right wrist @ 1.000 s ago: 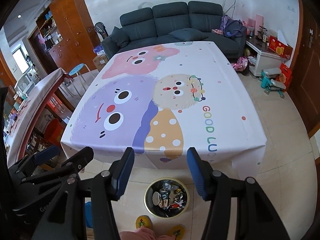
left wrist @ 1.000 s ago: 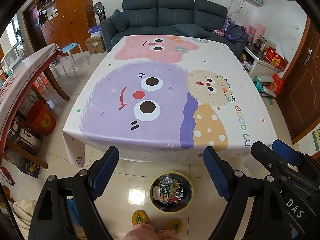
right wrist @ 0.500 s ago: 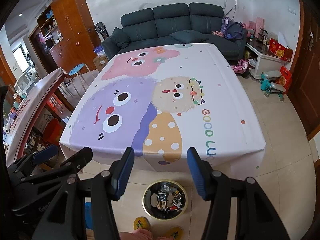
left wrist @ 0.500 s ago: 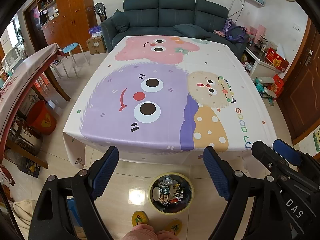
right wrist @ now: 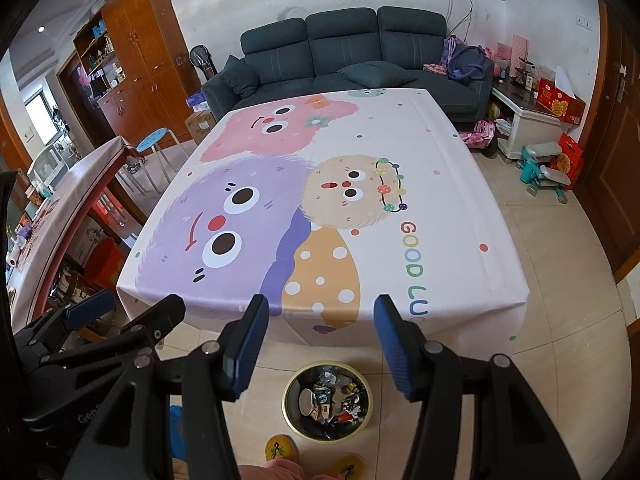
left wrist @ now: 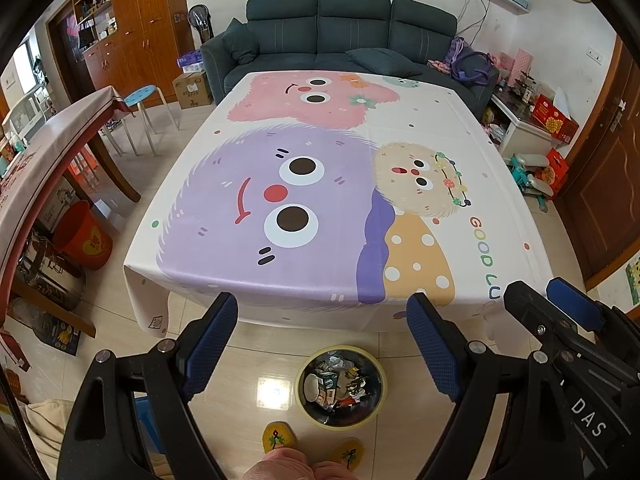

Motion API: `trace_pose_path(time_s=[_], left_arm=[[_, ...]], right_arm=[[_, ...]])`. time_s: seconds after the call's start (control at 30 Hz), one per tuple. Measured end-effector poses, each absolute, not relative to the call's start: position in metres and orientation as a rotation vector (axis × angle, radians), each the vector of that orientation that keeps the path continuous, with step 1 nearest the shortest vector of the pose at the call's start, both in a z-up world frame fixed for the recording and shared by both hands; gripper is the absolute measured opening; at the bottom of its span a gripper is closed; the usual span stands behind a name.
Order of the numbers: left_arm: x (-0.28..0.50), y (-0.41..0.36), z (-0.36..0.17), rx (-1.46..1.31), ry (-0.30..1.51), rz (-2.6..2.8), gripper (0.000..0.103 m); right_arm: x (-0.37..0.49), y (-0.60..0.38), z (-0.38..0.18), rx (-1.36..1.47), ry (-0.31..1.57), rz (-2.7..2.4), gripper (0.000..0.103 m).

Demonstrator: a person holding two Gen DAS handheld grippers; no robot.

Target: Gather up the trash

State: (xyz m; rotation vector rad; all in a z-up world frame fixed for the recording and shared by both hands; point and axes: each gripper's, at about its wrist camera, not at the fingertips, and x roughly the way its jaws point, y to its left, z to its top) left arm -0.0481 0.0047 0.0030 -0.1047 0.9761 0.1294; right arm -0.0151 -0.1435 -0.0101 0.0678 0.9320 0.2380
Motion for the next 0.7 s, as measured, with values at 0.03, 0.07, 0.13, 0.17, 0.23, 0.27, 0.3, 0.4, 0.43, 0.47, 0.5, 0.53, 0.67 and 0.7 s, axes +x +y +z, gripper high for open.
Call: trace_pose_path(time_s=[0.03,0.07,0.13,0.17,0.23,0.27,0.3,0.4,0.43,0.47,0.5,0.53,0.67,0.7], left_arm=[[-0.0478,0.0046,0.0034,-0.105,0.976,0.130,0.085],[-0.0480,0.0049,0.0030,-0.104,0.976,0.130,0.085],[-0.0480,0.0050,0.0030,-0.104,0.977,0.130,0.085],[-0.0479,0.0052,0.0030,-0.104,0.977,0.130,0.085],[-0.0459,0.0043,0.0029,-0.107,0.979,0.133,0.085],[-0.0451,0.0041,0.0030,-0.108,0.981,0.135,0.085],[-0.0445,0.0036,0.0031,-0.110,0.982,0.136,0.085],[-0.0440,0.0032,0.0032,-0.110,0.981,0.139,0.085],[-0.0435,0.0031,0.0033,-0.110,0.982,0.139,0.085],[-0.0437,0.0027,0.0029,-0.110,0.982,0.140,0.085],[-0.0437,0.0028,0.0030,-0.111,0.982,0.141,0.085],[-0.0434,0.0027,0.0031,-0.111,0.982,0.142,0.085],[-0.0434,0.0034,0.0031,-0.109,0.981,0.140,0.085],[-0.0436,0.0031,0.0027,-0.110,0.981,0.143,0.085]], right_arm=[[-0.0150,-0.1436,-0.0100,0.068,0.932,0.238,0.055],[-0.0151,-0.1435,-0.0101,0.068,0.932,0.238,0.055],[-0.0139,-0.1443,-0.0098,0.068,0.932,0.239,0.055],[-0.0152,-0.1434,-0.0102,0.068,0.932,0.238,0.055],[-0.0147,-0.1437,-0.0100,0.067,0.932,0.238,0.055],[-0.0140,-0.1441,-0.0098,0.065,0.932,0.239,0.055],[-0.0142,-0.1441,-0.0098,0.065,0.933,0.239,0.055],[-0.0155,-0.1427,-0.0103,0.067,0.931,0.237,0.055],[-0.0148,-0.1433,-0.0100,0.068,0.931,0.238,0.055],[-0.0144,-0.1436,-0.0099,0.069,0.932,0.238,0.055],[-0.0136,-0.1441,-0.0095,0.067,0.932,0.239,0.055],[-0.0126,-0.1449,-0.0091,0.067,0.932,0.240,0.055],[-0.0141,-0.1434,-0.0098,0.067,0.931,0.239,0.055],[-0.0128,-0.1444,-0.0095,0.067,0.931,0.240,0.055]])
